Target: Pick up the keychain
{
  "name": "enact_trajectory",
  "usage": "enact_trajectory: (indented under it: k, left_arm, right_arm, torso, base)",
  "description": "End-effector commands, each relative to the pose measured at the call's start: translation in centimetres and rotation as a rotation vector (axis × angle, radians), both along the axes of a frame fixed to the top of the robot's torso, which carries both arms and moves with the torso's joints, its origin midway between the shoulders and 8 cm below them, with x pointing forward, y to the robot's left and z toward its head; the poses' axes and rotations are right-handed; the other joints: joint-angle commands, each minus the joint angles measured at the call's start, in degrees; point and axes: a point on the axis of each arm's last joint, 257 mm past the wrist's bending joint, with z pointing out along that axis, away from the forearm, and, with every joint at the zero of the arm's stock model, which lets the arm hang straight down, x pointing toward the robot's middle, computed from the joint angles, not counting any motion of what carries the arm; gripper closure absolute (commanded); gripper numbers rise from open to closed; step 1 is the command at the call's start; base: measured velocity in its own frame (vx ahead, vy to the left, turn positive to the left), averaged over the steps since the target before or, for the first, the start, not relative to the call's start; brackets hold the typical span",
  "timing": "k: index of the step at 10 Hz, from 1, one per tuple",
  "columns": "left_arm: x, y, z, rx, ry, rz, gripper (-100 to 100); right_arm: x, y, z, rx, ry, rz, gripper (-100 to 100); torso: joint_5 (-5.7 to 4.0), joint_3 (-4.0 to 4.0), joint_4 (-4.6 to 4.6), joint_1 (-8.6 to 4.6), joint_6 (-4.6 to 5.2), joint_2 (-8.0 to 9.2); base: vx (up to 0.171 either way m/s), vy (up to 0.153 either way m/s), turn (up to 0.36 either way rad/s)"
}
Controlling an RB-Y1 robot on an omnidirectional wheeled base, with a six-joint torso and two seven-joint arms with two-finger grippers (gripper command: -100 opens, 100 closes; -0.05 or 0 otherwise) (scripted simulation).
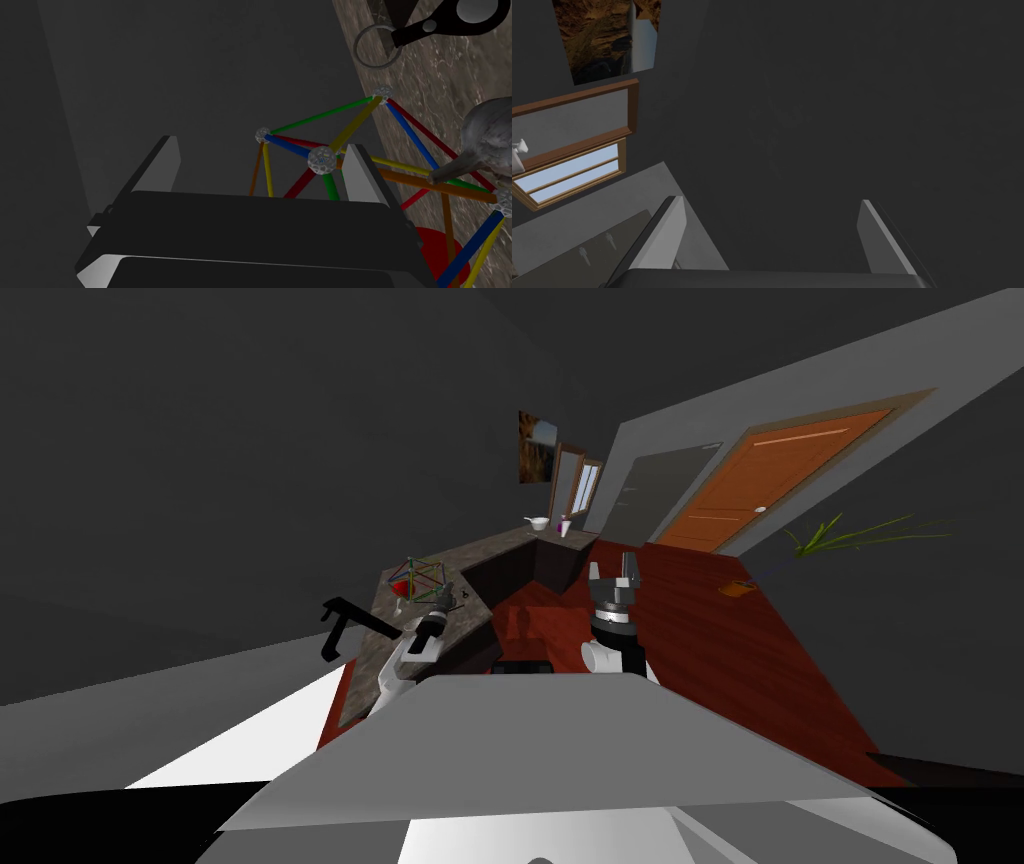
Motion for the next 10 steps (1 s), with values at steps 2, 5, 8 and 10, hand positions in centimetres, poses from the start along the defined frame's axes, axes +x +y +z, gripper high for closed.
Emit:
enact_trajectory:
  k: [2, 5, 8, 10]
  left_arm:
    - [0.5, 2.0, -2.5, 0.035, 0.082, 0.038, -100]
    - [0.8, 4.7, -4.9, 0.076, 0.169, 0.084, -100]
    - [0.8, 7.1, -6.6, 0.110, 0.237, 0.124, -100]
    - [0.7, 7.7, -6.9, 0.116, 0.247, 0.131, -100]
  right_arm:
    - [0.0, 0.0, 0.0, 0.000, 0.000, 0.000, 0]
    - [0.0, 0.0, 0.0, 0.000, 0.000, 0.000, 0]
    - [0.0, 0.0, 0.0, 0.000, 0.000, 0.000, 0]
    - [0.0, 0.0, 0.0, 0.000, 0.000, 0.000, 0]
  torso:
    - [0.00, -0.01, 0.00, -0.01, 0.01, -0.01]
    - [0.00, 0.01, 0.00, 0.00, 0.00, 0.01]
    - [0.01, 0.00, 0.00, 0.03, -0.01, 0.00]
    - [0.01, 0.01, 0.00, 0.03, -0.01, 0.03]
  base:
    - [0.032, -0.035, -0.106]
    - [0.029, -0.034, -0.099]
    - [0.031, -0.026, -0.074]
    - [0.019, -0.017, -0.058]
